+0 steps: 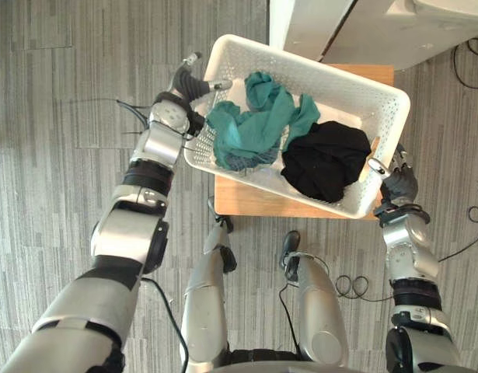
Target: Pick up the laundry basket with both hands and put the clothes into the washing machine.
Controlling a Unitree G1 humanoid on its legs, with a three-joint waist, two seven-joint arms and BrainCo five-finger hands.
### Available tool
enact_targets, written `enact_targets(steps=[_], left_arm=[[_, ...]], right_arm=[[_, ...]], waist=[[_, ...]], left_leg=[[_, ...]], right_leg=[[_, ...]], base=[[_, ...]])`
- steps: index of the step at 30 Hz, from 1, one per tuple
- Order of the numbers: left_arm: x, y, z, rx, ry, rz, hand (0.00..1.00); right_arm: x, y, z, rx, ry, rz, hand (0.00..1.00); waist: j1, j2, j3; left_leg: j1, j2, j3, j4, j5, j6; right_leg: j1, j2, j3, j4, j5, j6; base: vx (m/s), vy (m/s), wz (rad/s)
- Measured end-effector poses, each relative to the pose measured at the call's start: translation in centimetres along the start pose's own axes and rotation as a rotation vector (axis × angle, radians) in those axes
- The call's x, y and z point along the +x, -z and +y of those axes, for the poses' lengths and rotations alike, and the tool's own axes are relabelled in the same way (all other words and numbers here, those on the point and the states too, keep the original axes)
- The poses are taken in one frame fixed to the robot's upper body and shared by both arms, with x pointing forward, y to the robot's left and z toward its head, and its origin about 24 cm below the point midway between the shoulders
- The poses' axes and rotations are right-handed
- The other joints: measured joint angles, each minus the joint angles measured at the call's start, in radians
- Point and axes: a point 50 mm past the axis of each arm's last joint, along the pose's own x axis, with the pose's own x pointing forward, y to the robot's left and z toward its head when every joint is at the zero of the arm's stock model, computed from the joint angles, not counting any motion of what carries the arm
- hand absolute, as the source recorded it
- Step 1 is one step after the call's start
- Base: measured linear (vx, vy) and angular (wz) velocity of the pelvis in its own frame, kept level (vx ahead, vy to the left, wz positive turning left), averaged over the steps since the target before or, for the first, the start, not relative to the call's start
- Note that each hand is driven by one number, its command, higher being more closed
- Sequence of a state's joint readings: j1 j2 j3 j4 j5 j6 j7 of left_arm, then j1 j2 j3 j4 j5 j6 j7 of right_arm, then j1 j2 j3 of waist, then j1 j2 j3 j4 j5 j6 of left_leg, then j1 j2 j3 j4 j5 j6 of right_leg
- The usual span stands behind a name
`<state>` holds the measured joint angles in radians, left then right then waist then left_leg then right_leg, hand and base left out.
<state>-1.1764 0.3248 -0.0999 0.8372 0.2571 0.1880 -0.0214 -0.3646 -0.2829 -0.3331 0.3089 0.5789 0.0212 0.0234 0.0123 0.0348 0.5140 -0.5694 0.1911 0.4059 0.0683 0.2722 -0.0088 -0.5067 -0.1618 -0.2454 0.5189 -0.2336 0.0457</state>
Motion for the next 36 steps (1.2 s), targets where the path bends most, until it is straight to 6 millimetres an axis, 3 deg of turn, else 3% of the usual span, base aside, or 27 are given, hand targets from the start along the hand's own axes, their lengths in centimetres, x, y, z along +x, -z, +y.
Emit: enact_targets(steps=[3,8,16,21,24,29,36], left_arm=[[0.0,-0.1,-0.9,0.073,0.049,-0.005,0.00],[-0.1,0.5,-0.5,0.170,0.055,0.006,0.00],[0.0,0.9,-0.8,0.256,0.109,0.033,0.00],[0.5,0.2,0.2,0.349,0.113,0.044,0.00],[0.7,0.0,0.6,0.397,0.107,0.059,0.00],[0.8,-0.2,1.1,0.430,0.090,0.060,0.00],[1.0,-1.5,1.9,0.426,0.023,0.034,0.00]], right_arm=[[0.1,-0.2,0.0,0.001,-0.001,-0.003,0.00],[1.2,-2.0,0.5,0.035,-0.021,-0.050,0.00],[5.2,-4.0,1.6,-0.022,-0.054,0.016,0.00],[7.1,-5.2,2.4,-0.171,-0.125,0.070,0.00],[7.8,-4.6,3.2,-0.252,-0.148,0.134,0.00],[8.1,-3.6,3.4,-0.403,-0.159,0.203,0.00],[8.5,-4.5,3.7,-0.655,-0.165,0.201,0.00]], waist=[[0.002,0.000,0.000],[0.001,0.000,0.000],[0.001,0.000,0.000],[-0.008,0.000,0.000],[-0.018,0.000,0.000],[-0.023,-0.001,-0.001],[-0.024,-0.004,-0.002]], left_leg=[[0.000,0.000,0.000,-0.002,0.000,0.000],[0.001,-0.003,0.000,-0.034,0.000,0.000],[0.000,-0.003,-0.015,-0.033,0.007,0.011],[-0.020,-0.004,-0.030,-0.031,0.007,0.010],[-0.025,-0.002,-0.035,-0.031,0.003,0.006],[-0.036,0.000,-0.036,-0.027,0.002,0.006],[-0.050,0.005,-0.036,-0.015,0.003,0.006]], right_leg=[[-0.005,0.000,0.003,0.000,0.000,0.000],[-0.028,0.003,0.007,0.005,0.001,0.000],[-0.029,0.003,0.001,0.022,0.001,0.000],[-0.048,0.002,-0.004,0.034,0.000,0.000],[-0.053,0.002,-0.011,0.041,0.000,0.000],[-0.062,0.002,-0.012,0.046,0.000,0.000],[-0.076,0.004,-0.009,0.054,0.000,-0.001]], base=[[0.02,-0.042,-0.03],[0.02,-0.046,-0.06],[0.04,-0.065,0.02],[0.00,-0.049,0.04],[-0.02,-0.033,0.04],[0.00,-0.034,0.01],[0.02,-0.048,-0.02]])
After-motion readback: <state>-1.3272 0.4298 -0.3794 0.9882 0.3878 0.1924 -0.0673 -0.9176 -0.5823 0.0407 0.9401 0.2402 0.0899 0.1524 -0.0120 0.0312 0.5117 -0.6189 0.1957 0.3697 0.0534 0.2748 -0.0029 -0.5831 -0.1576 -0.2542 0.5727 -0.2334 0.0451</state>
